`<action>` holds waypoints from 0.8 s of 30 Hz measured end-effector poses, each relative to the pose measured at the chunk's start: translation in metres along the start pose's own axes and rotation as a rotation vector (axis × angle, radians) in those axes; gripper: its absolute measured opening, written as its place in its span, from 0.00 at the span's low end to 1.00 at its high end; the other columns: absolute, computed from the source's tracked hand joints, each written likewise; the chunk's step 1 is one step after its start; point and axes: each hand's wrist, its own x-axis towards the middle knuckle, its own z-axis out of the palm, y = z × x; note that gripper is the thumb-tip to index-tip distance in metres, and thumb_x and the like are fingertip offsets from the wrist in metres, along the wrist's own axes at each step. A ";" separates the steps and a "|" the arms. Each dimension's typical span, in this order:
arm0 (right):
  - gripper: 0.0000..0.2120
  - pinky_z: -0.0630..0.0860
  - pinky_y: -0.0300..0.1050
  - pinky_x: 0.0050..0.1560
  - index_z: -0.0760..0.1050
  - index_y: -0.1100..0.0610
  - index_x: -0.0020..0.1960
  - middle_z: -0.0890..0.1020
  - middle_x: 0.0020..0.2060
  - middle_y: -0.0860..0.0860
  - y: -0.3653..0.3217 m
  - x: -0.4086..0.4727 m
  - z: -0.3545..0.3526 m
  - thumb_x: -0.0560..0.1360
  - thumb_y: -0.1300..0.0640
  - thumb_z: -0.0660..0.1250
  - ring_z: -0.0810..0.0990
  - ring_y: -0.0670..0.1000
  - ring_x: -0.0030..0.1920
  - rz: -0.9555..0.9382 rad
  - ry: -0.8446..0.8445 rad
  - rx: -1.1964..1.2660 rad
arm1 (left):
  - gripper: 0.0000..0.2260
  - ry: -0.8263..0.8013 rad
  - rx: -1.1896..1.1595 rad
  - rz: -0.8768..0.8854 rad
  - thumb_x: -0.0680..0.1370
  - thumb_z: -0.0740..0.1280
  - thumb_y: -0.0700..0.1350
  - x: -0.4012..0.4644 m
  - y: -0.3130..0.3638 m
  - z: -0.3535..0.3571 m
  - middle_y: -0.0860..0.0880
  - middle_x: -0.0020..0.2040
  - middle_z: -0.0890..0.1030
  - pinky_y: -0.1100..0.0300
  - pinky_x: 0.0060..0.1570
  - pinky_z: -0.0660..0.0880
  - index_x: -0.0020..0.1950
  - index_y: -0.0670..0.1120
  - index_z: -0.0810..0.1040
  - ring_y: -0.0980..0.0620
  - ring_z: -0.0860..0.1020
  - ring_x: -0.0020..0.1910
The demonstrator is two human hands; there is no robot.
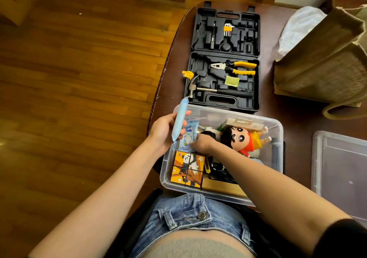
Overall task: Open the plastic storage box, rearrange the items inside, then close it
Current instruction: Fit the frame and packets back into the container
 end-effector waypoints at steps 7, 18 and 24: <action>0.19 0.76 0.47 0.49 0.73 0.57 0.61 0.81 0.47 0.52 0.000 0.003 -0.003 0.80 0.45 0.55 0.81 0.53 0.45 0.107 0.095 -0.291 | 0.16 -0.016 -0.010 -0.023 0.81 0.51 0.40 0.005 -0.005 -0.003 0.48 0.33 0.72 0.66 0.25 0.66 0.56 0.41 0.77 0.55 0.69 0.24; 0.19 0.71 0.48 0.39 0.63 0.62 0.66 0.79 0.53 0.58 0.007 0.004 -0.009 0.76 0.59 0.59 0.79 0.60 0.52 0.053 0.426 -0.327 | 0.17 -0.088 -0.091 -0.080 0.81 0.49 0.42 0.009 -0.007 -0.009 0.47 0.33 0.72 0.67 0.25 0.66 0.59 0.41 0.75 0.55 0.69 0.25; 0.14 0.70 0.46 0.37 0.67 0.62 0.61 0.81 0.51 0.57 0.014 0.021 -0.003 0.76 0.65 0.58 0.81 0.59 0.50 0.046 0.457 -0.453 | 0.17 -0.093 -0.089 -0.104 0.82 0.49 0.42 0.009 -0.005 -0.007 0.47 0.33 0.72 0.66 0.26 0.67 0.59 0.40 0.75 0.55 0.69 0.24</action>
